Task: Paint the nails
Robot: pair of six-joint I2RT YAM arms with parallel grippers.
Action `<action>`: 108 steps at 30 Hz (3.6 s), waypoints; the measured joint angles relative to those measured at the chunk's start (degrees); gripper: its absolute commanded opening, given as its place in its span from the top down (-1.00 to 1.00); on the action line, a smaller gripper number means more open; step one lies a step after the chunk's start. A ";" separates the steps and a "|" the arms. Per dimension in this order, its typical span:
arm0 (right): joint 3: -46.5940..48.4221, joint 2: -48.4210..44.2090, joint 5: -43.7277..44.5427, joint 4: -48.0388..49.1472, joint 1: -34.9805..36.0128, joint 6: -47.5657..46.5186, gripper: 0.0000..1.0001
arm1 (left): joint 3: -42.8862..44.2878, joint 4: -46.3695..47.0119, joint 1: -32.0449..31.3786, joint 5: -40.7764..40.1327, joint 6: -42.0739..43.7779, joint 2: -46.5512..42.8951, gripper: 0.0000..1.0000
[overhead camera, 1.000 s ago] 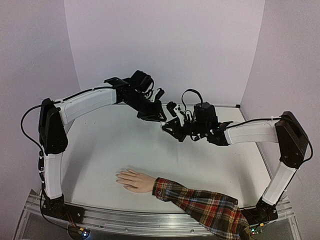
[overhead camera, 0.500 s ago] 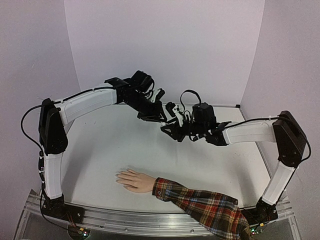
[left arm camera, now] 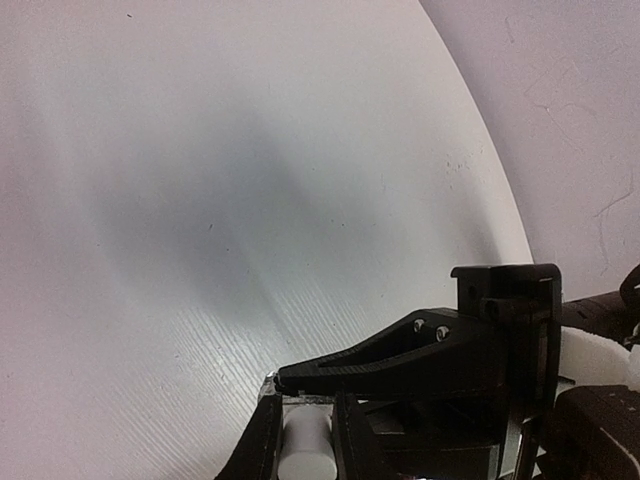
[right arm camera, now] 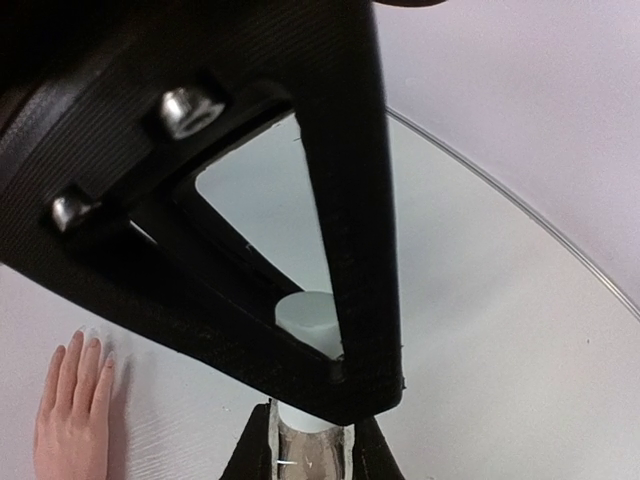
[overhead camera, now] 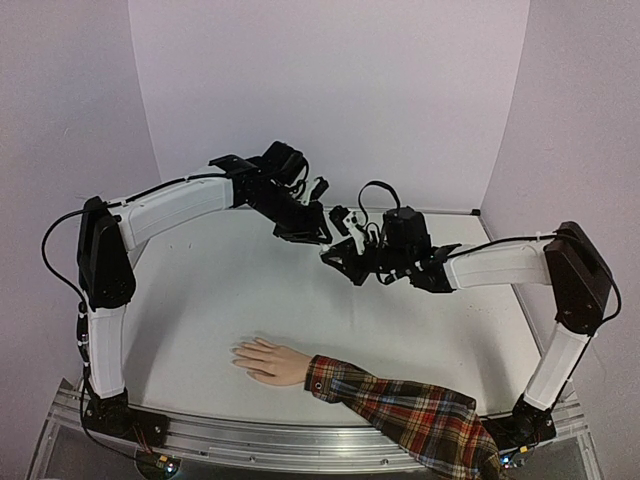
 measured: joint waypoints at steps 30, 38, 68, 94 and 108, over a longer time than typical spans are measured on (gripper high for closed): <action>-6.14 -7.99 -0.01 4.92 0.00 0.57 1.00 | -16.40 22.09 -3.72 -1.80 -3.76 -12.54 -0.14; -7.42 -13.17 -6.53 4.99 -0.02 2.25 1.00 | -30.50 33.92 -3.48 4.77 -2.63 -20.11 -0.31; -7.05 -15.04 -19.53 5.65 -0.57 7.45 1.00 | -38.14 49.09 -3.23 15.35 3.29 -26.57 0.32; -5.24 -12.61 24.99 6.44 5.55 3.77 1.00 | -14.07 28.57 -9.32 -24.24 -10.87 -11.71 1.00; -6.61 -14.20 17.98 5.63 4.43 0.43 1.00 | -35.68 44.68 -4.46 -2.01 -12.75 -23.61 -0.60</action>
